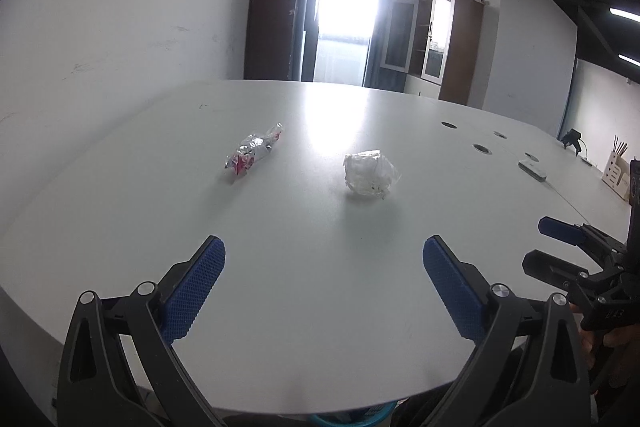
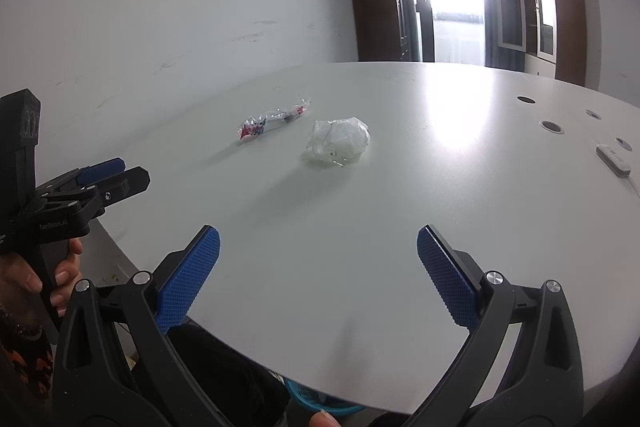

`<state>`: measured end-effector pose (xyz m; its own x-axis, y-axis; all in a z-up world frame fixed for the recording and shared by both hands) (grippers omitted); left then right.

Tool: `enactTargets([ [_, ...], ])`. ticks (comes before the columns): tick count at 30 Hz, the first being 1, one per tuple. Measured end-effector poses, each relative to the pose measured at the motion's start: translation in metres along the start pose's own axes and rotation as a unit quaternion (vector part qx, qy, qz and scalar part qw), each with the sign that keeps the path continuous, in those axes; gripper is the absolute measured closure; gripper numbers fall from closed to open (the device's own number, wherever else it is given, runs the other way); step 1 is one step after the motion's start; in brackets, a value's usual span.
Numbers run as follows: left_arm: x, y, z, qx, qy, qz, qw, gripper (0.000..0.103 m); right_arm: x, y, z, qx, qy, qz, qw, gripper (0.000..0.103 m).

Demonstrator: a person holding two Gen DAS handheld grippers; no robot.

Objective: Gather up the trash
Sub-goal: 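Raise both grippers from the wastebasket up toward the table, then grasp the clear plastic bottle with the left gripper while the right grasps the crumpled bag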

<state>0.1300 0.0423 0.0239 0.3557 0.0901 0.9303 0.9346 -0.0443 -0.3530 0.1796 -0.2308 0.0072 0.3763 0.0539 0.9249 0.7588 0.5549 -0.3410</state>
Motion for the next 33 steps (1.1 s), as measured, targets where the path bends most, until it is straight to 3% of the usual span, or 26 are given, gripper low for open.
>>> enactTargets([
  [6,0.017,0.039,0.020,0.017,-0.009,0.014,0.9997,0.006,0.020,0.034,-0.001,-0.001,-0.003,0.004,1.000,0.008],
  [12,0.023,0.080,0.036,-0.007,-0.027,0.058,0.9979,0.006,0.033,0.078,-0.006,0.002,0.004,0.029,1.000,0.008],
  [24,0.046,0.168,0.076,0.013,-0.054,0.103,0.9932,0.009,0.051,0.162,-0.026,0.006,0.015,0.066,0.998,0.009],
  [33,0.039,0.242,0.098,0.027,-0.061,0.180,0.9814,0.013,0.064,0.228,-0.041,0.032,0.039,0.105,0.993,0.014],
])
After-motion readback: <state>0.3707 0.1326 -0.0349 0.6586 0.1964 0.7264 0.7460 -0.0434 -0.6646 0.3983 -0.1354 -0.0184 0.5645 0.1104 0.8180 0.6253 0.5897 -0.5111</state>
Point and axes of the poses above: each gripper's, at about its wrist camera, not at the fingertips, and y roughly the way its jaws point, z to its left, x to its top, the point moved 5 cm from there along y, roughly the way its jaws point, and after that the axes turned 8 degrees about -z, right-handed, at the moved point
